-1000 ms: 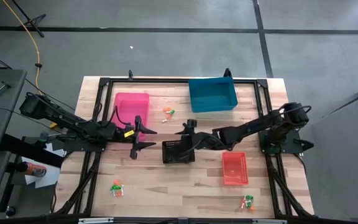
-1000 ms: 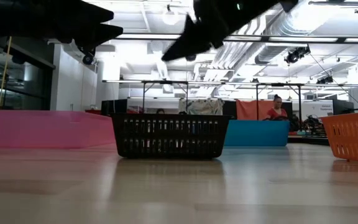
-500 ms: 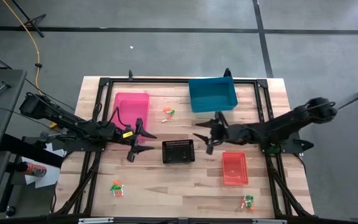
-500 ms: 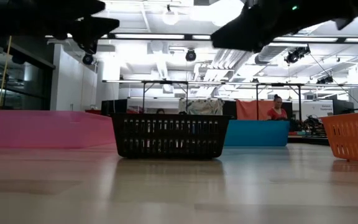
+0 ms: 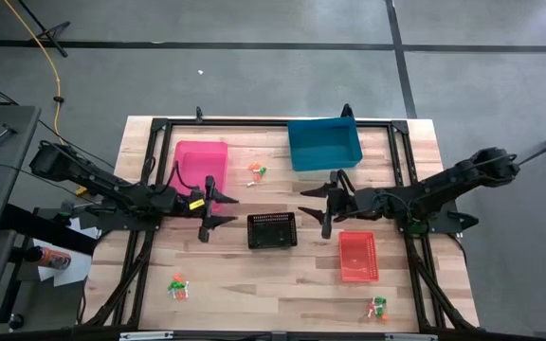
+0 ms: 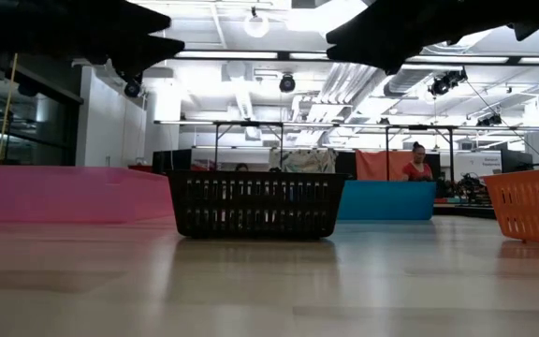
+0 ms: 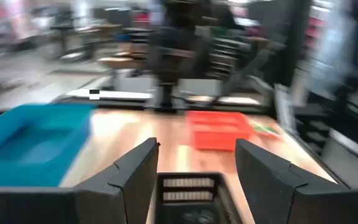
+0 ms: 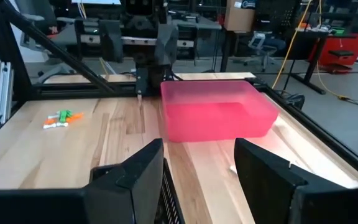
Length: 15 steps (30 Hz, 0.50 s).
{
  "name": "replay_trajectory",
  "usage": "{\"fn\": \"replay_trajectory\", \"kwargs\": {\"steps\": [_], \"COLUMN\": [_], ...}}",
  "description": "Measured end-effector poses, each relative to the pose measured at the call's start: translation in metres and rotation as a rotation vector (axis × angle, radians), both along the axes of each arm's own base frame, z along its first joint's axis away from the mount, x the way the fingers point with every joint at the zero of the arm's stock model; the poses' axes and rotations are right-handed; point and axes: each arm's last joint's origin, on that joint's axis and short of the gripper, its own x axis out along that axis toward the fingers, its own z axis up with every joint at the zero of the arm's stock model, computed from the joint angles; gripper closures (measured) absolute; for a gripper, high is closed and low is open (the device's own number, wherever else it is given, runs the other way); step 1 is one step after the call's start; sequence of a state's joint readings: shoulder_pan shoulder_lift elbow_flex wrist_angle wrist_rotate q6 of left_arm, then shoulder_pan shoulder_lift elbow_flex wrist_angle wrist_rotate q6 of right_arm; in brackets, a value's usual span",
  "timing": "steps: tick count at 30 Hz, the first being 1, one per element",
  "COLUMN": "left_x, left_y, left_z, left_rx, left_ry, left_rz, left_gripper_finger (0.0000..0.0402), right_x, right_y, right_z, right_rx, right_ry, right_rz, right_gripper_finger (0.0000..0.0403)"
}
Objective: Sort Halloween decoration
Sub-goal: Put the white bone toy into the blue bin
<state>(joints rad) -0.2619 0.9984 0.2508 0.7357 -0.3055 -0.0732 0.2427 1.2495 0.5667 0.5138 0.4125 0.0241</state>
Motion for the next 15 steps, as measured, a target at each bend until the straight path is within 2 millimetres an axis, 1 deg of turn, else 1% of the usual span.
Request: {"fn": "replay_trajectory", "kwargs": {"steps": [2,3,5,7,10,13,15], "left_x": [0.006,0.010,0.020,0.036,0.062,0.081,0.089], "left_y": [0.003,0.005,0.010,0.019,0.042,0.069,0.088], "left_z": [0.006,0.008,0.010,0.020,0.035,0.035,0.028], "left_rx": [-0.047,-0.034,0.017,0.035,0.031,-0.012,-0.056], "left_ry": [0.023,0.064,0.191,0.280,0.417,0.602,0.689], "left_rz": [0.169,0.240,0.326,0.374,0.441,0.461,0.472], "left_gripper_finger": [0.0200,0.0201,0.0204,0.0208,0.0214,0.0218,0.0219], "right_x": [0.000,0.001,0.002,0.002,0.003,0.003,0.003], "right_y": [-0.001,-0.003,-0.006,-0.009,-0.012,-0.014,-0.014], "right_z": [0.001,0.002,0.003,0.004,0.004,0.003,0.002], "right_rx": [0.004,0.007,0.010,0.012,0.015,0.037,0.049], "right_ry": [-0.014,-0.022,-0.035,-0.046,-0.045,-0.041,-0.025], "right_rz": [-0.008,-0.013,-0.025,-0.039,-0.054,-0.062,-0.063], "right_gripper_finger": [0.0210,0.0210,0.0210,0.0210,0.0210,0.0210,0.0210]}}
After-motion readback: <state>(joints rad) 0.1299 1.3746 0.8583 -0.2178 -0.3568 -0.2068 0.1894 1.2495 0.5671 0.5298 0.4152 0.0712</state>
